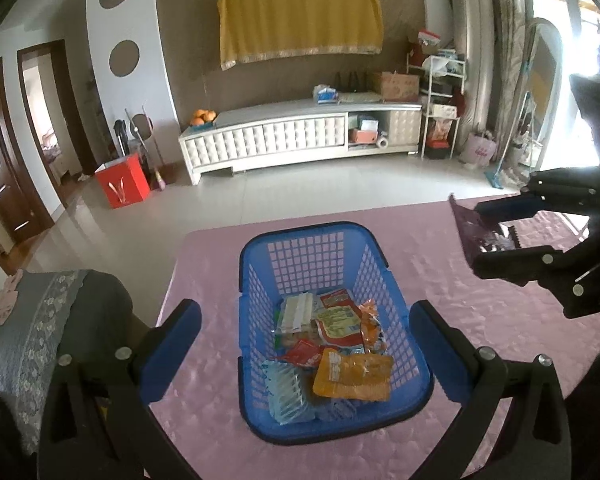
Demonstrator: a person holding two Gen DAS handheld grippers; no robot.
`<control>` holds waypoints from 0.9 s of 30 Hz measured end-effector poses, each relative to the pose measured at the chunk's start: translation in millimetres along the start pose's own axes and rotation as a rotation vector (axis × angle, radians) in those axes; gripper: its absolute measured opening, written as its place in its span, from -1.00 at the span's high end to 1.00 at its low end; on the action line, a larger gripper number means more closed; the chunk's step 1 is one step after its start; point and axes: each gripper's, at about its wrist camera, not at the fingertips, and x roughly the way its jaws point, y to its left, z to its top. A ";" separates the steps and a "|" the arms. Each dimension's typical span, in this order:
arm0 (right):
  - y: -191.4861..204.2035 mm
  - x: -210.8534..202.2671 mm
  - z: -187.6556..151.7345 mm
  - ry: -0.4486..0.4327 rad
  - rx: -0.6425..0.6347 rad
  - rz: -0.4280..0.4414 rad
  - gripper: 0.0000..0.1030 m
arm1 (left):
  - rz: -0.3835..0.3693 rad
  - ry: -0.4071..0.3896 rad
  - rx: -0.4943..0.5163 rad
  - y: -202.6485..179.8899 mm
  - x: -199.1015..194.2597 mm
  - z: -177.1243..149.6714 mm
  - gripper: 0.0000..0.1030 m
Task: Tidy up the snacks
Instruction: 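Carry the purple pouch over the basket and open the right tool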
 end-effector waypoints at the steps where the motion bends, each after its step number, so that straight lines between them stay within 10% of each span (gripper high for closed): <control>1: 4.7 0.3 3.0 -0.007 0.004 0.003 -0.07 | -0.012 -0.005 0.004 2.3 -3.2 -1.5 -1.00; 27: 15.9 121.2 19.8 0.112 0.033 0.025 -0.07 | -0.073 0.087 -0.072 81.0 58.6 -35.4 -1.00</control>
